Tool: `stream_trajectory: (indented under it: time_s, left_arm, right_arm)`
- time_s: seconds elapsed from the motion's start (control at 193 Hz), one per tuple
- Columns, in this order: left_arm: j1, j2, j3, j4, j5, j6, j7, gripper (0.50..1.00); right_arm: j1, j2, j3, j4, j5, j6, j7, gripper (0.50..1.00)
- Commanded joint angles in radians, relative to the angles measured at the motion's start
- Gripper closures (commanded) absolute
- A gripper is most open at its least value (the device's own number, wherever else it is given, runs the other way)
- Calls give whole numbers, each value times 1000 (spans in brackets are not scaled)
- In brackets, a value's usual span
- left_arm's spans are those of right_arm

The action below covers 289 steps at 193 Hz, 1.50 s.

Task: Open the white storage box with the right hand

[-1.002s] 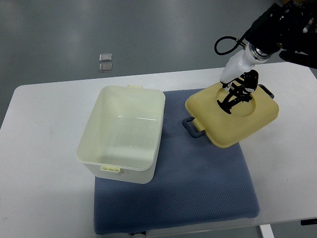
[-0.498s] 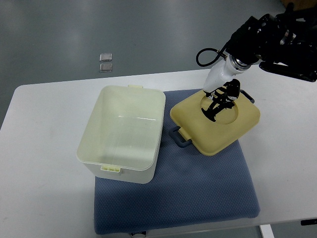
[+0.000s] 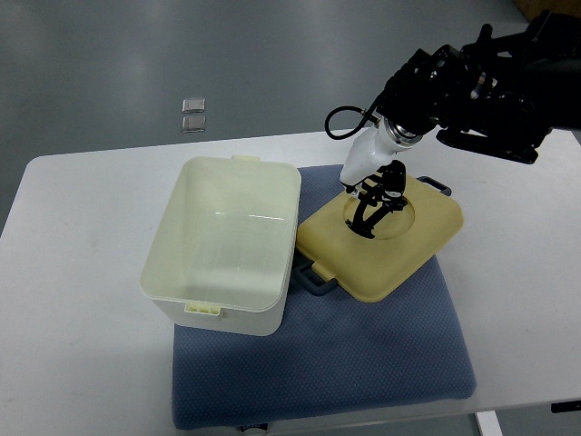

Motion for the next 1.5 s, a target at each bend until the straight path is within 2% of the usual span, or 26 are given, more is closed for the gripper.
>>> stream_trajectory:
  time_s: [0.0,0.322,0.379,0.431,0.457,0.504,0.524,0.535,0.555,0.597,0.633,0.68,0.716,0.919,1.111,1.22,1.339,1.495]
  left_arm:
    - [0,0,0,0,0,0,0,500]
    - [0,0,0,0,0,0,0,500]
    - [0,0,0,0,0,0,0,500]
    - [0,0,0,0,0,0,0,500]
    - [0,0,0,0,0,0,0,500]
    - [0,0,0,0,0,0,0,500]
    - [0,0,0,0,0,0,0,500]
    - [0,0,0,0,0,0,0,500]
    - [0,0,0,0,0,0,0,500]
    - [0,0,0,0,0,0,0,500]
    - [0,0,0,0,0,0,0,500]
    - [0,0,0,0,0,0,0,500]
    - [0,0,0,0,0,0,0,500]
    - [0,0,0,0,0,0,0,500]
    - [0,0,0,-2,0,0,0,500]
    - [0,0,0,-2,0,0,0,500]
    - [0,0,0,-2,0,0,0,500]
    - [0,0,0,-2,0,0,0,500]
  right_arm:
    - [-7,15,1,-16,5,-2,0,1000]
    - [-4,13,46,-21,7,1,0,989]
    - [-6,12,46,-21,8,1,0,914]
    - [-6,12,46,-21,12,1,0,887]
    - [-7,12,46,-21,18,1,0,851]
    - [-9,12,46,-21,33,-1,0,814]
    - [-9,13,44,-21,41,-1,0,787]
    - [-9,13,43,-21,50,-1,0,746]
    - [-9,13,43,-21,59,-1,0,720]
    - [-9,13,41,-21,73,1,0,695]
    - [-10,13,41,-21,84,1,0,644]
    - [-10,13,41,-22,85,1,0,628]
    - [-9,13,41,-21,85,1,0,591]
    - [-7,9,46,-30,87,7,0,576]
    - [-12,-8,158,-133,87,-1,-2,574]
    - [-95,-36,327,-256,87,-16,-2,574]
    - [-236,-34,648,-421,107,-96,-28,574]
    - [-389,-25,1014,-460,275,-189,-89,576]
